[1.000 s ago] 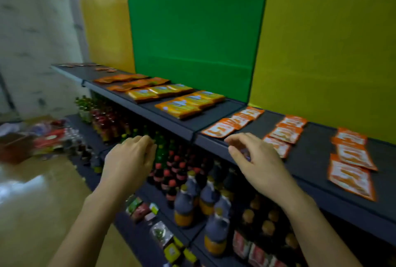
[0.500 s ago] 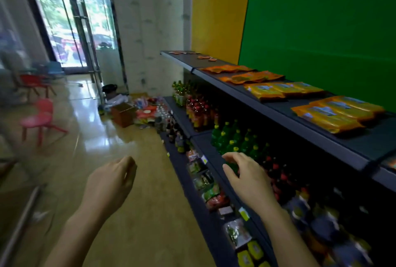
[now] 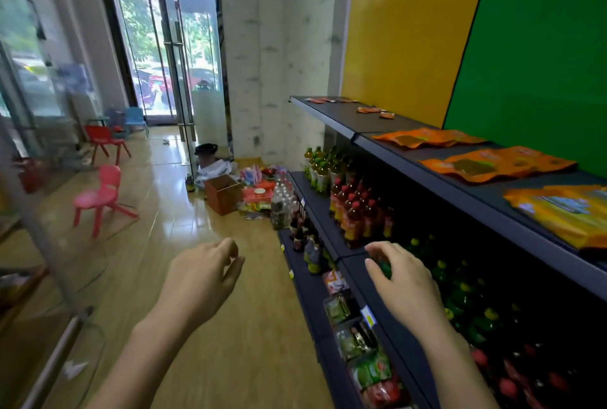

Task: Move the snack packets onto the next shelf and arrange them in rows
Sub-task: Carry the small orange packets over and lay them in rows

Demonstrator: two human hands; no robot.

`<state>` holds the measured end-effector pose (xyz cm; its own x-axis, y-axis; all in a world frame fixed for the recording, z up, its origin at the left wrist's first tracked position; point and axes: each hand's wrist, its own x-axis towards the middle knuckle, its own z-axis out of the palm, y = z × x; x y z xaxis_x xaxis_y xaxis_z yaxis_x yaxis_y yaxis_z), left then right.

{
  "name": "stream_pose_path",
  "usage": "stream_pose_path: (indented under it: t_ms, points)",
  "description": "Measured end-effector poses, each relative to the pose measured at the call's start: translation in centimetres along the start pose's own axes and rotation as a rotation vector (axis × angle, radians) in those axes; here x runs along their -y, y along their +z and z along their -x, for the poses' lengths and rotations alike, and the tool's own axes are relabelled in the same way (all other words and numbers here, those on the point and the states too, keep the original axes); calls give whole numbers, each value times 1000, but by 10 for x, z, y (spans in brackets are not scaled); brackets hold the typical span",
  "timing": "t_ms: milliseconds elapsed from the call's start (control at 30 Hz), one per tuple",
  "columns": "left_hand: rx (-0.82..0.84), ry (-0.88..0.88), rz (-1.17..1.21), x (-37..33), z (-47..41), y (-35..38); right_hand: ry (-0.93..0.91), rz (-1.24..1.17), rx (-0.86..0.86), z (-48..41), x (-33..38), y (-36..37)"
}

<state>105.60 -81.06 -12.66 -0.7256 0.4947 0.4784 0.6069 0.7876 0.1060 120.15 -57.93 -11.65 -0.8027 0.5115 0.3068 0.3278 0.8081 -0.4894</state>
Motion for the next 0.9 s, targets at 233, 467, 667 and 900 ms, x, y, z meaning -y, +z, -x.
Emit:
stream_pose_path:
  t_ms: [233, 467, 667, 900]
  points:
    - [-31, -83, 24, 53, -103, 40, -55, 12, -7, -126, 20, 37]
    - [66, -57, 61, 104, -194, 106, -57, 31, 2, -232, 35, 100]
    - [98, 6, 55, 163, -304, 159, 24, 49, 26, -341, 58, 160]
    - [17, 166, 130, 195, -458, 186, 92, 85, -116, -465, 82, 173]
